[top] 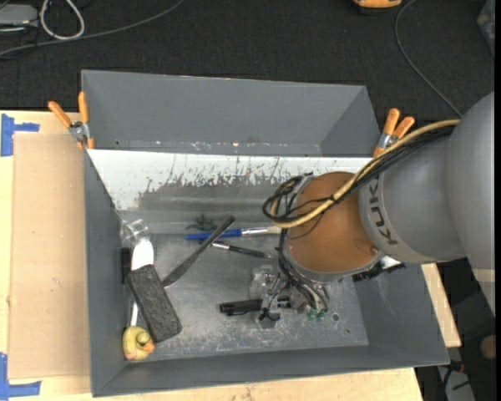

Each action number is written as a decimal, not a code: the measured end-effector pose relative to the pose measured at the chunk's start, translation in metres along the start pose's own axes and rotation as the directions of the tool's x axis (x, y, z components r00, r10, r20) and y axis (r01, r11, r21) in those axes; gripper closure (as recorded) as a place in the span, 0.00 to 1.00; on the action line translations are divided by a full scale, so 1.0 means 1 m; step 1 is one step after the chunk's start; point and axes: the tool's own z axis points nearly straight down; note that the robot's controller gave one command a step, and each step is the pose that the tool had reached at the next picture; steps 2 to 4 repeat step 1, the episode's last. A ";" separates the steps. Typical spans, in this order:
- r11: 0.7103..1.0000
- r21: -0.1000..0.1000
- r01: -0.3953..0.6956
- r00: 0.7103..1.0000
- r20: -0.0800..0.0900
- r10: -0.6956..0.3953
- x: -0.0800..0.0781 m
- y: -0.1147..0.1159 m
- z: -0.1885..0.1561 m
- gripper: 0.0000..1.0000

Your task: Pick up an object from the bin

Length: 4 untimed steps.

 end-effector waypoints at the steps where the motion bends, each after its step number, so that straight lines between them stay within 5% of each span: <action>1: 1.000 0.000 -0.001 1.000 -0.003 0.001 0.001 0.000 -0.026 1.00; 4: 1.000 0.000 -0.001 1.000 -0.003 0.001 0.001 0.000 -0.026 1.00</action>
Offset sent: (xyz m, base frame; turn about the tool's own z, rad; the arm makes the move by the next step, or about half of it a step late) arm -0.0011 0.0000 0.0633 0.0009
